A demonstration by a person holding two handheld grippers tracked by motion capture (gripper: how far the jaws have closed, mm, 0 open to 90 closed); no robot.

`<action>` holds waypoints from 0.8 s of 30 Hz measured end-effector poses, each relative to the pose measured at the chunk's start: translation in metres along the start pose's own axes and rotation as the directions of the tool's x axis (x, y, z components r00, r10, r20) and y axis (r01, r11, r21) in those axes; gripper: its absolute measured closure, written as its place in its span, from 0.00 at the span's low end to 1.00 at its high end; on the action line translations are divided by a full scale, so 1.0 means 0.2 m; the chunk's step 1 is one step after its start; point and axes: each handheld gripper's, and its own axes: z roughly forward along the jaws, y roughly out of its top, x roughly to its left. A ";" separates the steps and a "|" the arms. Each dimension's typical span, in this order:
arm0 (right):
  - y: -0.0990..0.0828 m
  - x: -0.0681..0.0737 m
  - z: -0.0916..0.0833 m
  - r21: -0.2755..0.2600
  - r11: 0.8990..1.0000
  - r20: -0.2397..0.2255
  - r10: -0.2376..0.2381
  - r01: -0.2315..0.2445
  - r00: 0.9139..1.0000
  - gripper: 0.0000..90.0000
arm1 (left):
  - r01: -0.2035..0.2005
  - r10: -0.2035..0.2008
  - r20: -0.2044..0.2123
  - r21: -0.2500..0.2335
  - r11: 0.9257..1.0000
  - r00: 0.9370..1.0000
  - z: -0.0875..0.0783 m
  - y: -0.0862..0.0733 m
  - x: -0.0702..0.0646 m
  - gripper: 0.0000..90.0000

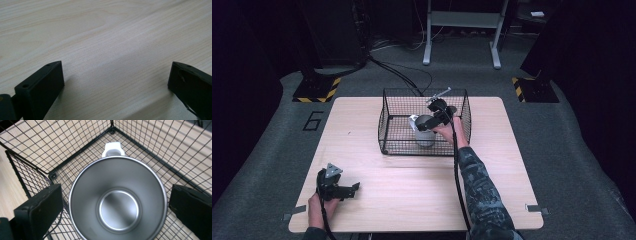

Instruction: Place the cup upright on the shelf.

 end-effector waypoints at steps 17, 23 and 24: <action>-0.07 0.15 -0.37 -0.131 0.989 0.047 -0.055 0.061 0.997 0.00 | 0.000 0.000 -0.001 0.000 1.000 1.000 0.00 0.00 0.00 0.00; -0.15 0.21 -0.48 -0.162 0.983 0.065 -0.082 0.091 0.995 0.00 | -0.003 0.003 -0.003 -0.008 1.000 1.000 0.00 0.00 0.00 0.00; -0.17 0.22 -0.50 -0.161 0.983 0.067 -0.083 0.093 0.994 0.00 | -0.004 0.004 -0.004 -0.005 1.000 1.000 0.00 0.00 0.00 0.00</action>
